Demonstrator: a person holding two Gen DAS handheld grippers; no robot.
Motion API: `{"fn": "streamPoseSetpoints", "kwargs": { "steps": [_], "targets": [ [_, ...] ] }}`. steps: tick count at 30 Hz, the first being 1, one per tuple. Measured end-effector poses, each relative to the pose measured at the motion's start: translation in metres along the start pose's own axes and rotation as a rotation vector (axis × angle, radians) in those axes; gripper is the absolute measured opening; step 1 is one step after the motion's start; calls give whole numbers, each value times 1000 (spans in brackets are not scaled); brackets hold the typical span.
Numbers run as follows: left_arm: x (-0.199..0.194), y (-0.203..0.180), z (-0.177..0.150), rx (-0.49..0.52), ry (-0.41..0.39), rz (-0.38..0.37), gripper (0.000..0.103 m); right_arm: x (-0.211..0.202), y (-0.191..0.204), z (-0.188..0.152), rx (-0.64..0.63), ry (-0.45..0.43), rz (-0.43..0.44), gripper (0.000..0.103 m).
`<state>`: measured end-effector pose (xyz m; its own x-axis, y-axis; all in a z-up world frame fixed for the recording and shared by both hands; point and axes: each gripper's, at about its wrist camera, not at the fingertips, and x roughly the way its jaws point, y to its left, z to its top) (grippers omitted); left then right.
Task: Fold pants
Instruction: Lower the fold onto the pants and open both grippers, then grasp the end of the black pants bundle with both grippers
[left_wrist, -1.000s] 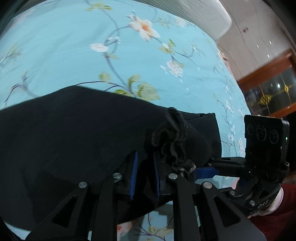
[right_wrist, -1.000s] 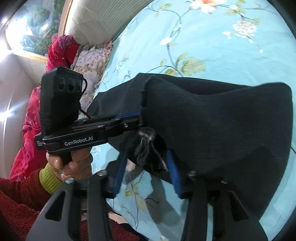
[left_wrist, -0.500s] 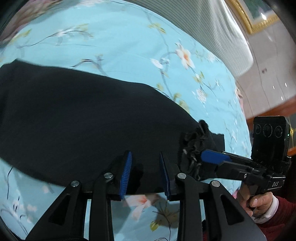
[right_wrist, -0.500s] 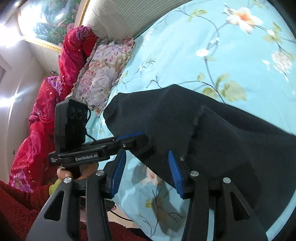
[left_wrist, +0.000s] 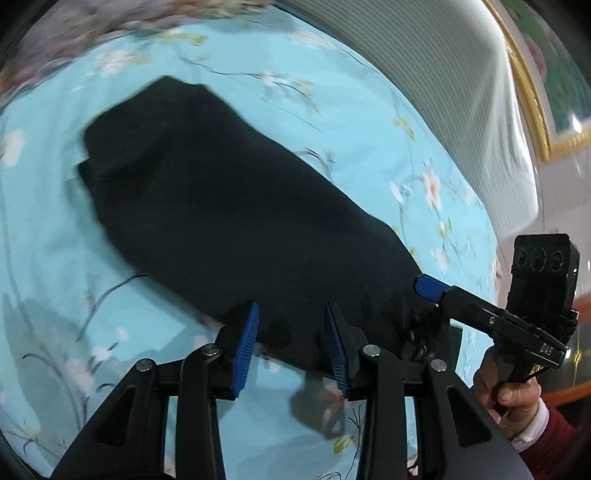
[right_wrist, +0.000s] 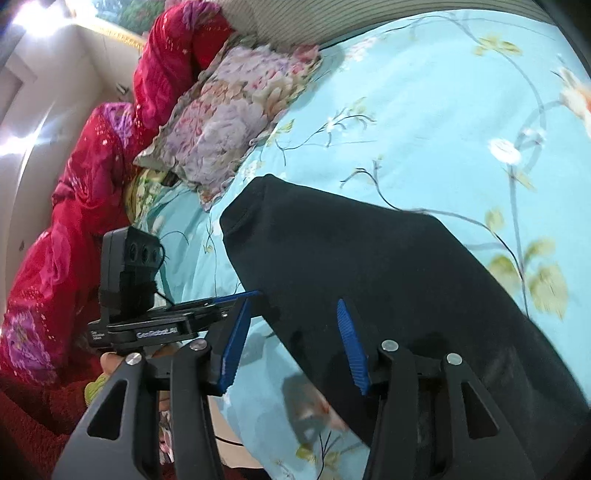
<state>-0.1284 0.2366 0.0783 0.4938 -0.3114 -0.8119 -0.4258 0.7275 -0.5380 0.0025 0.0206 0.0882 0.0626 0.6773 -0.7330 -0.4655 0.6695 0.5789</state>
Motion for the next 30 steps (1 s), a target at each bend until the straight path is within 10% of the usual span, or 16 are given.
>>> {"fn": "streamPoseSetpoints", "kwargs": {
  "steps": [30],
  "targets": [
    [3,92,52,-342,-92,148,55,159,35,134,-338,298,-22,53]
  ]
}}
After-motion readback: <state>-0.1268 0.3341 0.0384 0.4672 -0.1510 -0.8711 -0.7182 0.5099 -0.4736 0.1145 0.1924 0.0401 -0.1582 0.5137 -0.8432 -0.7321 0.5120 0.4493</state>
